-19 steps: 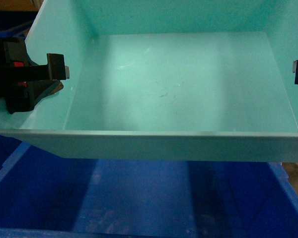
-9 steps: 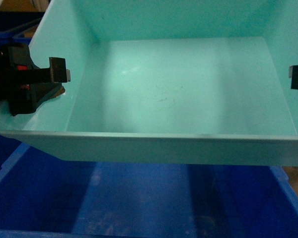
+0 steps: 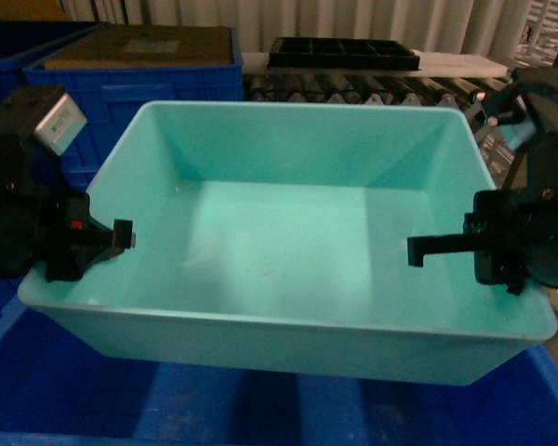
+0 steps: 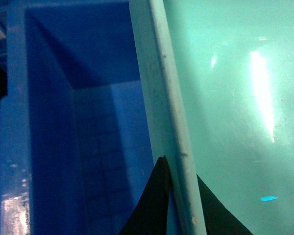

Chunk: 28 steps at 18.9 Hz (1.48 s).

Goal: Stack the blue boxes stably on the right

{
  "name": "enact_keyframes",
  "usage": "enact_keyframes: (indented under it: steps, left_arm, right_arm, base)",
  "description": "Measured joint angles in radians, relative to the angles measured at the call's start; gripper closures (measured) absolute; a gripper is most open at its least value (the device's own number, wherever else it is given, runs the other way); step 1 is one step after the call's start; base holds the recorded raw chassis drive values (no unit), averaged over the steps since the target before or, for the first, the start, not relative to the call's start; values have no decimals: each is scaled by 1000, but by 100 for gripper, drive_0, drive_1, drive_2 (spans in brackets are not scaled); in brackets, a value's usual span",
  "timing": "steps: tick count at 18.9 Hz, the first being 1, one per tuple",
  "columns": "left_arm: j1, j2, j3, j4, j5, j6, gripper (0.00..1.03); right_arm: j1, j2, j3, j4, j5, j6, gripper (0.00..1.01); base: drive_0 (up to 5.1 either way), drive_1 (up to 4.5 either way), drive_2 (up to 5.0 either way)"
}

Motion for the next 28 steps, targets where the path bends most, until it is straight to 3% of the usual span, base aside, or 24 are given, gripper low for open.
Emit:
enact_keyframes:
  steps: [4,7,28]
  left_arm:
    - [10,74,3,-16,5,26,98]
    - [9,110,3,-8,8,25,98]
    - [35,153,45,-26,16,48,98]
  right_arm:
    - [27,68,-29,18,22,47,99]
    - [31,95,-37,31,27,57,99]
    - [58,141,19,14,77,47,99]
  base:
    - [0,0,0]
    - [0,0,0]
    - [0,0,0]
